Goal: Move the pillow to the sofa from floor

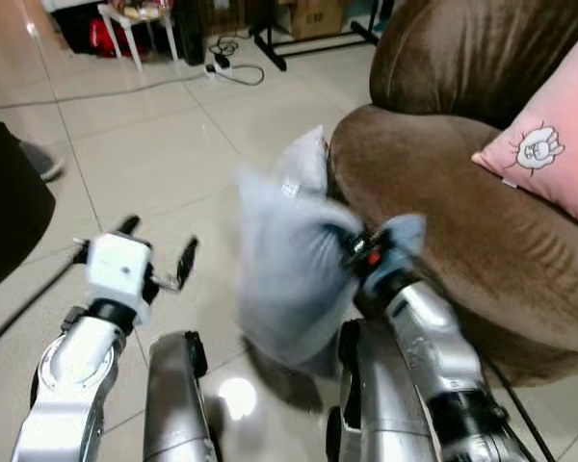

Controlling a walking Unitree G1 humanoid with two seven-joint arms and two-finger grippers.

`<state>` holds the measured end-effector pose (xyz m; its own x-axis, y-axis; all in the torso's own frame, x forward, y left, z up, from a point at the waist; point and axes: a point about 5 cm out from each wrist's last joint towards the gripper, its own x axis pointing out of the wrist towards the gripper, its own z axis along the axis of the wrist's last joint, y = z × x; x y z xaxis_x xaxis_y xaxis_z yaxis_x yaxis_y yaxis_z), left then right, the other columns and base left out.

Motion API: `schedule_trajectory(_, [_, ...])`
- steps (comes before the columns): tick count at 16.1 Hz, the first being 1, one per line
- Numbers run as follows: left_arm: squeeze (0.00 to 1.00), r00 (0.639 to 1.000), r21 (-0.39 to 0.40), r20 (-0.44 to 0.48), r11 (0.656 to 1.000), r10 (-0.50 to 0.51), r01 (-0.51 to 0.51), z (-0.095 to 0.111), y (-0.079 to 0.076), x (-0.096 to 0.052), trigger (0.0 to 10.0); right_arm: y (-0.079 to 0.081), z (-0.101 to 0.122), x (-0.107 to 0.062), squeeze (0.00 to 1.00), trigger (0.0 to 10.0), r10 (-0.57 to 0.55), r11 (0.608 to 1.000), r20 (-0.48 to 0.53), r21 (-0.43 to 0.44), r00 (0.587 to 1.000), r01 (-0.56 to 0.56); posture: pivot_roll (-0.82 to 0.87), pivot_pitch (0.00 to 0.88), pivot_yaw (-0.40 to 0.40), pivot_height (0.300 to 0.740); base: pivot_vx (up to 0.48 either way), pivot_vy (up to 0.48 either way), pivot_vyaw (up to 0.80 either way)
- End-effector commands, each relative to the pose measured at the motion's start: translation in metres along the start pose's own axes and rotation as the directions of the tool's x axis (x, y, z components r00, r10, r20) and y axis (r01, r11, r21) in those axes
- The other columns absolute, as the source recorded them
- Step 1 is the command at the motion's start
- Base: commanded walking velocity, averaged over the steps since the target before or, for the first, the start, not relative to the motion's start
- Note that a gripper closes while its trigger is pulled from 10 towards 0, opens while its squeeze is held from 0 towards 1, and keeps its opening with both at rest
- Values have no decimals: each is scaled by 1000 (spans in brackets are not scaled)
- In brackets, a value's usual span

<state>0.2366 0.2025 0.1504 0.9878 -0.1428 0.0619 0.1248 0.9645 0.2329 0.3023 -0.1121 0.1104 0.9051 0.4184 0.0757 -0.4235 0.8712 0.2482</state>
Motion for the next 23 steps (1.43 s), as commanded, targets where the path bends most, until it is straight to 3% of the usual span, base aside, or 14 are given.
schedule_trajectory(1, [0, 999, -29, 13, 999, 30, -29, 4, 1, -2, 10000, 3, 16, -3, 0, 10000, -12, 1000, 62, -5, 998, 12, 2, 0, -26, 470, 0, 0, 0])
schedule_trajectory(5, [0, 997, 34, -18, 997, 69, -68, -3, -4, 13, 10000, 4, 12, -23, 0, 10000, -127, 991, -31, -43, 991, 126, -44, 0, 2, 499, 0, 0, 0])
schedule_trajectory(11, [0, 997, 15, -43, 998, 60, -60, -5, -11, 8, 10000, -15, 20, -38, 0, 10000, -283, 959, -81, -51, 956, 279, -42, 0, -10, 554, 0, 0, 0])
schedule_trajectory(23, [0, 995, 62, -52, 995, 81, -78, -4, -3, 7, 10000, -12, 30, -39, 0, 10000, -312, 950, -36, -28, 949, 311, -3, 0, -7, 649, 0, 0, 0])
